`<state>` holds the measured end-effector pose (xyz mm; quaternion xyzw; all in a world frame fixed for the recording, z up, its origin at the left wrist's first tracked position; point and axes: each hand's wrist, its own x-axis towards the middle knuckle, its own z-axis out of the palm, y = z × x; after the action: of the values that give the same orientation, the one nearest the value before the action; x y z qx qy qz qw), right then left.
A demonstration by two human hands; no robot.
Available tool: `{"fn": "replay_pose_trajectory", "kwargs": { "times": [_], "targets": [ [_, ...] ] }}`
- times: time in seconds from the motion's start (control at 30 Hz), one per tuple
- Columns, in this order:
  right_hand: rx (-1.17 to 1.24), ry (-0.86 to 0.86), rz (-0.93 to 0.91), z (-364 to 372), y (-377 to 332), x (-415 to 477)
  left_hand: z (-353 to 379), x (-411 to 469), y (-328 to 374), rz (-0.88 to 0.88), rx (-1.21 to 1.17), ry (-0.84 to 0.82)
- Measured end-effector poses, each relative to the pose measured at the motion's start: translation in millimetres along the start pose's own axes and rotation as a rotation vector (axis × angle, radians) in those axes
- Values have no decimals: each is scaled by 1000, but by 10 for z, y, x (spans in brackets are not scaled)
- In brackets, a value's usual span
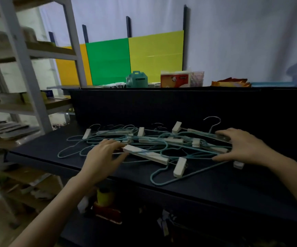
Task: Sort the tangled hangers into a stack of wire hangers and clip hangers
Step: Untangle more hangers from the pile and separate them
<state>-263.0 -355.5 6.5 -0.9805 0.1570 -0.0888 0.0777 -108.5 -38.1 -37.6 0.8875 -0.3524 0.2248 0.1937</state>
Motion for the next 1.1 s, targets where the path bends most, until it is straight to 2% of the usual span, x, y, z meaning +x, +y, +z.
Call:
{"fn": "replay_pose_trajectory", "kwargs": {
  "times": [0.2,0.33,0.5,0.77,0.9,1.1],
  "targets": [
    [31,132,113,-132,7,-117,115,251,-662,-101,42,-213],
    [70,266,190,-83,22,-210,186,378,-884,-130,-93,-351],
    [76,319,207,76,-24,-254,250,450,-1041,-46,-204,-309],
    [160,378,177,77,-318,-386,80,610,-1055,144,-114,-117],
    [219,431,192,-28,-256,-601,21,804,-739,228,-112,-82],
    [188,498,278,-223,42,-1178,146,974,104,378,-163,-45]
  ]
}}
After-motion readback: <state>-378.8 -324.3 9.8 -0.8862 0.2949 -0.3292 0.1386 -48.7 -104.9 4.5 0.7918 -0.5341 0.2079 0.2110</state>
